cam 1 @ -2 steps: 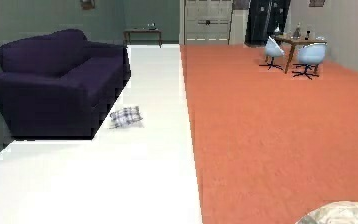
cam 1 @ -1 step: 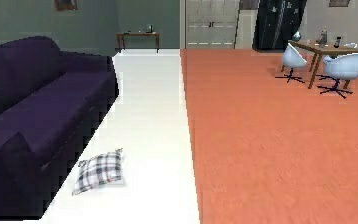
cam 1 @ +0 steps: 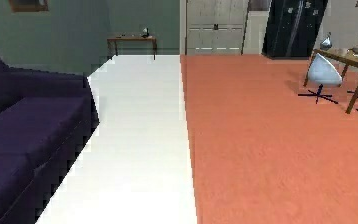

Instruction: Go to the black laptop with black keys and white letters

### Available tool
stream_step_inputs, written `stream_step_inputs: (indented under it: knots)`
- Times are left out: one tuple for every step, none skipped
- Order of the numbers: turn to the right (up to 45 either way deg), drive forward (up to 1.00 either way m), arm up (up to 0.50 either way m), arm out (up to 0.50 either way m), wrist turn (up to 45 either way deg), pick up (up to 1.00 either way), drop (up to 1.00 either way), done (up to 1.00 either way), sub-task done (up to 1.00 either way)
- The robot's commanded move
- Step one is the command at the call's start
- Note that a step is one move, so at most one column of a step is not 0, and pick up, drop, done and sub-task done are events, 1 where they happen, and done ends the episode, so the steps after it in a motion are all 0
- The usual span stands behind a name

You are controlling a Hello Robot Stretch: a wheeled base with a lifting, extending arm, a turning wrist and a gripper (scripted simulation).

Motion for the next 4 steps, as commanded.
stream_step_inputs:
  knots:
    - [0.0, 1.0, 0.0, 0.0, 0.0, 0.0, 0.0, 0.0, 0.0]
    - [0.0, 1.0, 0.0, 0.0, 0.0, 0.0, 0.0, 0.0, 0.0]
    - [-3.0, 0.0, 0.0, 0.0, 0.0, 0.0, 0.0, 0.0, 0.0]
    - [0.0, 1.0, 0.0, 0.0, 0.0, 0.0, 0.0, 0.0, 0.0]
